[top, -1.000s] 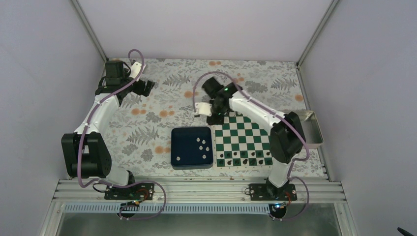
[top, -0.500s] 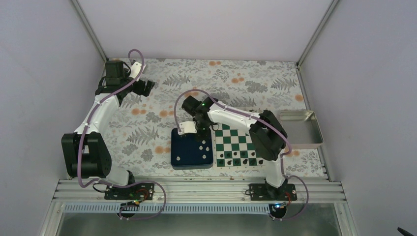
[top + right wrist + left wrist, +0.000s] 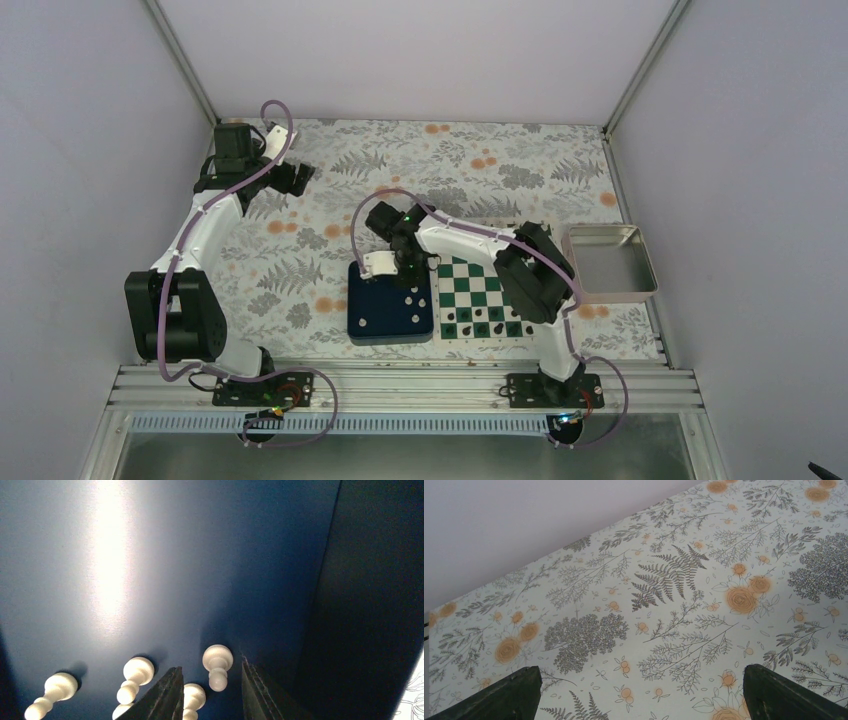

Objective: Set up the chess pieces on the board
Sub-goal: Pick up the chess piece from the storage box, then place the chess piece on the chessboard.

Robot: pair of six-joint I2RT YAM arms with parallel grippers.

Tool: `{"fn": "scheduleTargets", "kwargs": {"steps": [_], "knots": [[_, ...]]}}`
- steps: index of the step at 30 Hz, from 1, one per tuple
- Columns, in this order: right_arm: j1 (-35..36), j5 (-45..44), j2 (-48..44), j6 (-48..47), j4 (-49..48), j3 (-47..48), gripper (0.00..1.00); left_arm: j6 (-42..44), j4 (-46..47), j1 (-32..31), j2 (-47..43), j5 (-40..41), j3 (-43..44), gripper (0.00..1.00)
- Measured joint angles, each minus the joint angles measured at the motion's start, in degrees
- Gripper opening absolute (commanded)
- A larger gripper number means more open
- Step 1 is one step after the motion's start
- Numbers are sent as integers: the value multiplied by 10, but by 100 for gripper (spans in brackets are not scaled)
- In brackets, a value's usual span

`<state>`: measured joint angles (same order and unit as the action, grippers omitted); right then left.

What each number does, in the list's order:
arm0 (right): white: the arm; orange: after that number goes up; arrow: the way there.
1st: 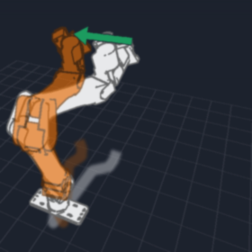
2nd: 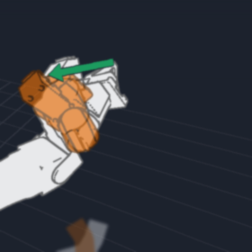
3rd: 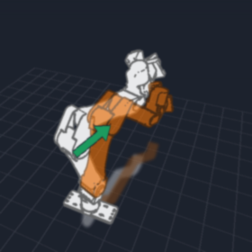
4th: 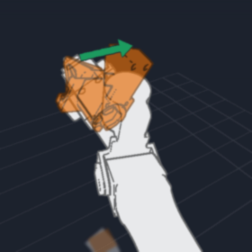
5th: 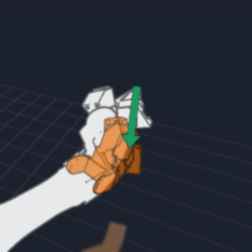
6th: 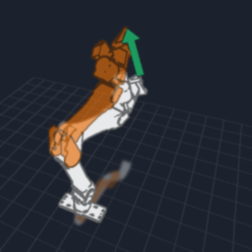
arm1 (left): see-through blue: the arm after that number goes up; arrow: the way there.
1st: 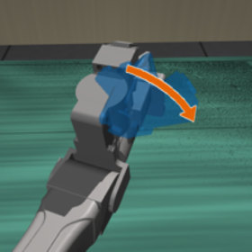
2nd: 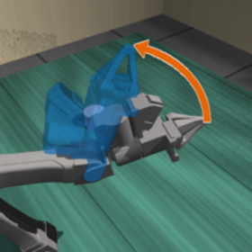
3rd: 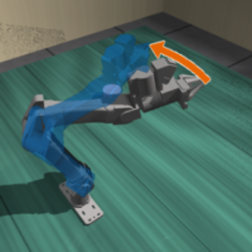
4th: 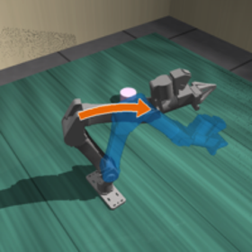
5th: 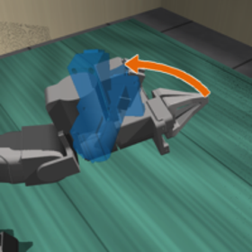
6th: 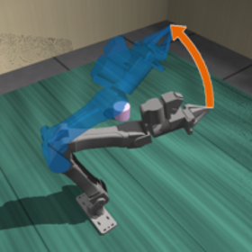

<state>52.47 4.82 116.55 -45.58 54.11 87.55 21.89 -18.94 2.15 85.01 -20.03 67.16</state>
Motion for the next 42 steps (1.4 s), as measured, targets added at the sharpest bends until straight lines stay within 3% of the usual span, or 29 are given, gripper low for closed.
{"fn": "scheduleTargets", "kwargs": {"steps": [14,18,24,32,36,42], "knots": [[0,-10,11,1,-19,-12,23,0,0,0,0,0,0,100],[0,-10,11,1,-23,-12,13,0,0,0,0,0,0,100],[0,-8,12,2,-23,-10,7,0,0,0,0,0,0,100],[-11,5,-29,7,29,60,5,0,0,0,0,-1,0,100],[-52,15,-77,6,51,125,5,0,0,0,0,-1,0,100],[-197,17,-127,-7,59,156,5,0,0,0,0,-1,0,100]]}}
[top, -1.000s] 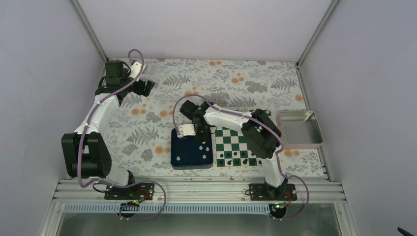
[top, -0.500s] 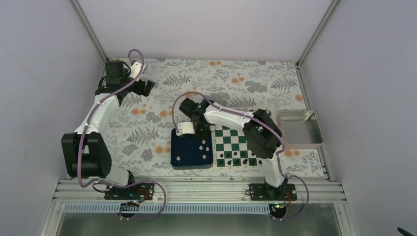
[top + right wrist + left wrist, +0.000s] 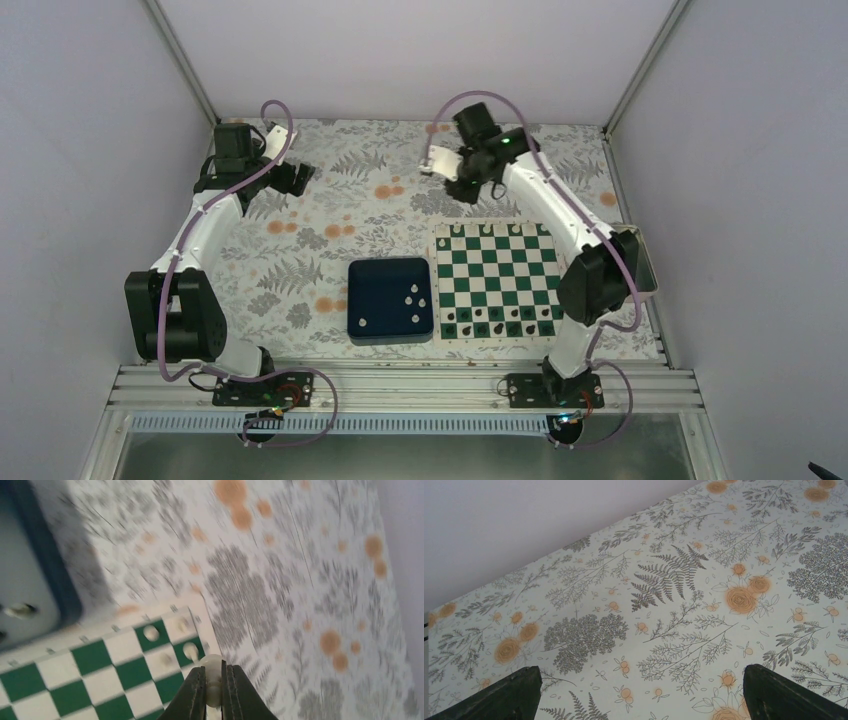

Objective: Set up the chess pieces on the board
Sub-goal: Place the chess piece on the chessboard.

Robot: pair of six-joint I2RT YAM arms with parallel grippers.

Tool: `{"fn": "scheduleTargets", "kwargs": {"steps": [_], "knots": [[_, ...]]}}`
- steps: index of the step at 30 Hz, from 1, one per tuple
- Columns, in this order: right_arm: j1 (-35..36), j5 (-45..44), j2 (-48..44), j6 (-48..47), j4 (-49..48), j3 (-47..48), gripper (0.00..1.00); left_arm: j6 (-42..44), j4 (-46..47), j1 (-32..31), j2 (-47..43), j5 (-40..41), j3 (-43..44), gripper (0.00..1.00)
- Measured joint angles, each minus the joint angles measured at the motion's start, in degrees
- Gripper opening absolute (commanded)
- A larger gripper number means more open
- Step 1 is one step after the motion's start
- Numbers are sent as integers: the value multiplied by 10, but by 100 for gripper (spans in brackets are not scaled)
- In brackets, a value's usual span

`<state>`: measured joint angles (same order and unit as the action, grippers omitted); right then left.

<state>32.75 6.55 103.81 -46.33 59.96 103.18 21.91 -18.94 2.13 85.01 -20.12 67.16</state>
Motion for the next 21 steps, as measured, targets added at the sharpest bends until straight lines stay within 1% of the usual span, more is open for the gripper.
{"fn": "scheduleTargets", "kwargs": {"steps": [4,8,15,21], "knots": [[-84,2,1,-12,1,-34,5,0,0,0,0,0,0,100],[-124,9,6,-22,1,-82,5,0,0,0,0,0,0,100],[-137,35,35,-32,-7,-144,6,0,0,0,0,-1,0,100],[-137,49,72,-34,-24,-169,6,0,0,0,0,-1,0,100]]}}
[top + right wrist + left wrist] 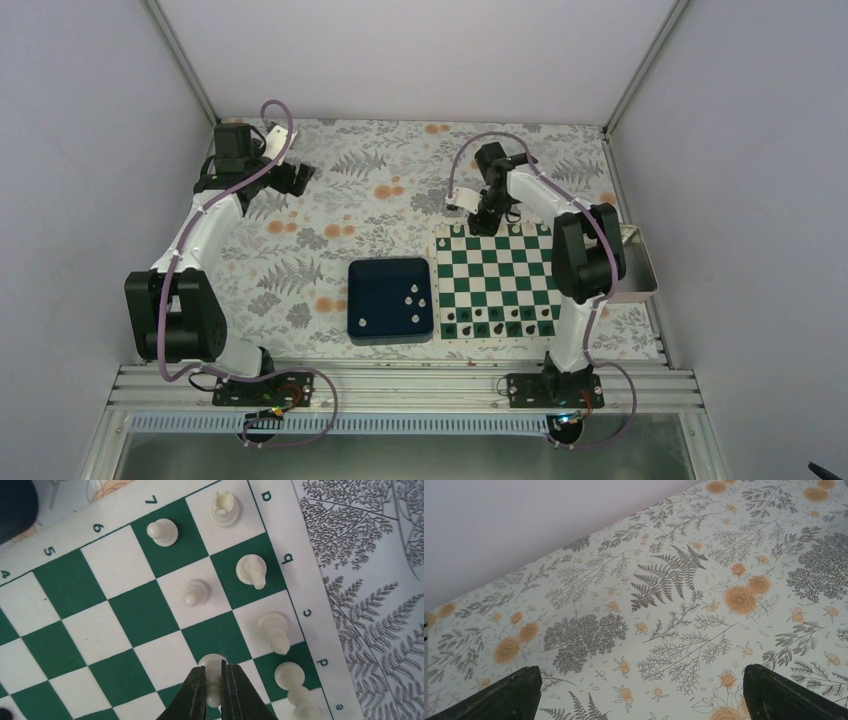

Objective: Set up the chess pieces on the board
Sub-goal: Place the chess piece on the chessboard.

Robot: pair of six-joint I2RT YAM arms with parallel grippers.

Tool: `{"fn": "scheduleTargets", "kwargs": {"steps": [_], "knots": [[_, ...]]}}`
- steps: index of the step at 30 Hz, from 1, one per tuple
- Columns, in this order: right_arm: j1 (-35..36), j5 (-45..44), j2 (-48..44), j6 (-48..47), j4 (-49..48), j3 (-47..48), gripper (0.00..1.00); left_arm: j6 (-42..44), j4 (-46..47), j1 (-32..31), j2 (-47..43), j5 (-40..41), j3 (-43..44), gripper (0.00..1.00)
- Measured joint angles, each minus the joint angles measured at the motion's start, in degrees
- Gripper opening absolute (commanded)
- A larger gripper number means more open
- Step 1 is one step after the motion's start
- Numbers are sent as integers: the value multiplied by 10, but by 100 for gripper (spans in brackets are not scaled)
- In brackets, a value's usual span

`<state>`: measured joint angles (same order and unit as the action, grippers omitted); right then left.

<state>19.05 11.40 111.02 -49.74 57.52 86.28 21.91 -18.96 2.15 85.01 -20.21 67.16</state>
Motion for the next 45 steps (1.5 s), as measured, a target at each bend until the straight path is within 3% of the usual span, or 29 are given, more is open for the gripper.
{"fn": "scheduleTargets", "kwargs": {"steps": [23,36,45], "knots": [[0,-1,49,-1,-42,-31,7,0,0,0,0,-3,0,100],[0,-15,45,-1,-22,-18,22,0,0,0,0,-4,0,100],[55,-16,-41,4,54,94,30,0,0,0,0,-9,0,100]]}}
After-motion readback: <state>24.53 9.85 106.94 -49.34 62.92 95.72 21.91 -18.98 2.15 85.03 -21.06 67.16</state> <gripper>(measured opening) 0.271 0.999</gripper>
